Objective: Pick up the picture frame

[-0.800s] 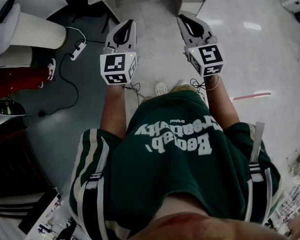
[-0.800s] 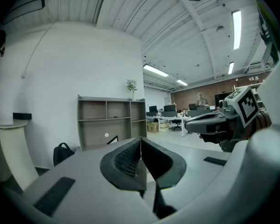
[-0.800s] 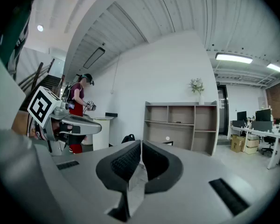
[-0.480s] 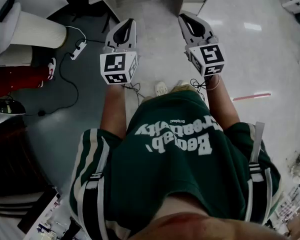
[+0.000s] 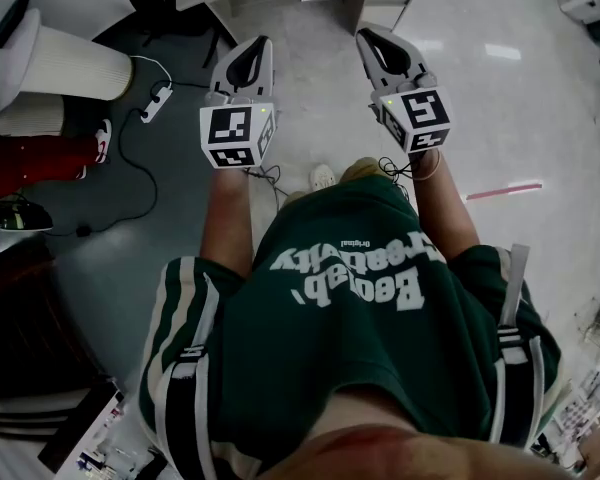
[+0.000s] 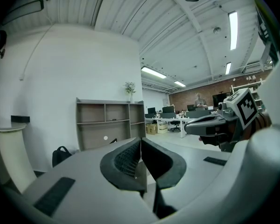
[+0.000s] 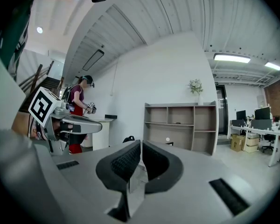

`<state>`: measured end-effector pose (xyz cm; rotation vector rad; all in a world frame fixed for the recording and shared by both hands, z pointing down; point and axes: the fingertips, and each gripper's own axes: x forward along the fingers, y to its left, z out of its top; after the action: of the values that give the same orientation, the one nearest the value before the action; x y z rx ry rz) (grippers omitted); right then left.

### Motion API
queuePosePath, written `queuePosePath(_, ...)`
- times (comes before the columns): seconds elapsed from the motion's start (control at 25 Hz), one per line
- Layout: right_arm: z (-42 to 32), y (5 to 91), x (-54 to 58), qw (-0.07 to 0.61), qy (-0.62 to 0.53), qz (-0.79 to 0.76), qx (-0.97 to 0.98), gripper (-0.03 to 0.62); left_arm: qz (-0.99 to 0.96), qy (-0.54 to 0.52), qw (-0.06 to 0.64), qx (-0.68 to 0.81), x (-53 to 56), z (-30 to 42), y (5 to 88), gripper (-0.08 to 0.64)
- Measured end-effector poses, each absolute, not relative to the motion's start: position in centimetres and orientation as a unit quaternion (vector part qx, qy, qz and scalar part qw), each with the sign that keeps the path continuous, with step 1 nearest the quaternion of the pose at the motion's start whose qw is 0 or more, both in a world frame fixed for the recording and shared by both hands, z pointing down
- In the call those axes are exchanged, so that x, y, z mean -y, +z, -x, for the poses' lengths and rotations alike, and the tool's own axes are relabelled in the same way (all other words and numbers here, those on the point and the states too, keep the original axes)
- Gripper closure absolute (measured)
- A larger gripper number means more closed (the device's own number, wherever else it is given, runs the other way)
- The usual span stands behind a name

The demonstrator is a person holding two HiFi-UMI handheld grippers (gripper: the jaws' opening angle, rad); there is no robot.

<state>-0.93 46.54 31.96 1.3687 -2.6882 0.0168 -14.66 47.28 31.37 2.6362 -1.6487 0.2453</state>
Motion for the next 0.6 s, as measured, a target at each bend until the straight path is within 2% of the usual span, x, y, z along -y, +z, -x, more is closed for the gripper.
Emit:
queuePosePath(0.28,0.7,32.4,-47.0,0.057,0.012,-0.456,0.888,0.552,-0.849,0.079,0.009,0.522,-47.5,14.2,31.4,0.540)
queuePosePath(0.6,0.0,32.5,-42.4,0.044,0.007,-0.450,0.892,0.552,-0.846,0.082,0.010,0.526,-43.0,13.1,31.7,0.541)
